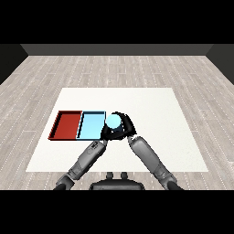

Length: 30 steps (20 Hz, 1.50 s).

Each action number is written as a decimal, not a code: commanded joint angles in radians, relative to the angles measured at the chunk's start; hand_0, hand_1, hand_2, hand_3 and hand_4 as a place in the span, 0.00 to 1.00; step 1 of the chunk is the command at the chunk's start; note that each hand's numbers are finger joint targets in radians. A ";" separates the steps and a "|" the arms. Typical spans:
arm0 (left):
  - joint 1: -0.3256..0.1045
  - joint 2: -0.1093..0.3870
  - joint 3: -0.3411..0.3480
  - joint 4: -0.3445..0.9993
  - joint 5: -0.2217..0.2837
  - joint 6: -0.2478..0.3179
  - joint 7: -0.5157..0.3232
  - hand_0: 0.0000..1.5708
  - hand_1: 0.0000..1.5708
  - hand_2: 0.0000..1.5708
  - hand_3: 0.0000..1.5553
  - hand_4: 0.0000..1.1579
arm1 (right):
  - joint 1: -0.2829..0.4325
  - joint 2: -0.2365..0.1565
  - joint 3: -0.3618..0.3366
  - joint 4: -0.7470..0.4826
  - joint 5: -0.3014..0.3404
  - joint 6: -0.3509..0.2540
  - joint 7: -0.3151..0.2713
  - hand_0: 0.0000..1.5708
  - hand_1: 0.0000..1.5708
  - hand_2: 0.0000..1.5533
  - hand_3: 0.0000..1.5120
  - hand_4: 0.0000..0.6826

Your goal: Pick the blue can and put it in the blue box

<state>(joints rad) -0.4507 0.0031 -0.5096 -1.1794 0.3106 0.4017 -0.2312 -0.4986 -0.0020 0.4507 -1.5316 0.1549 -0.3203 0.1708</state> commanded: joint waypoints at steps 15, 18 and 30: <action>0.005 -0.003 0.009 0.022 -0.003 0.101 -0.082 1.00 1.00 1.00 0.96 0.97 | 0.028 0.002 -0.037 0.012 -0.065 0.042 -0.032 0.00 0.00 0.00 0.00 0.00; 0.051 -0.003 -0.020 -0.049 -0.044 0.135 -0.042 1.00 1.00 1.00 0.96 0.97 | 0.028 0.002 -0.038 0.012 -0.064 0.043 -0.033 0.00 0.00 0.00 0.00 0.00; 0.062 0.008 0.075 0.013 -0.093 0.078 -0.092 1.00 1.00 1.00 0.96 0.97 | 0.132 -0.030 -0.171 -0.172 -0.121 0.117 0.017 0.00 0.00 0.00 0.00 0.00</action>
<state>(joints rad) -0.4174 0.0068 -0.4488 -1.1446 0.2419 0.4731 -0.3280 -0.4212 -0.0139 0.3339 -1.6090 0.0783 -0.2197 0.1552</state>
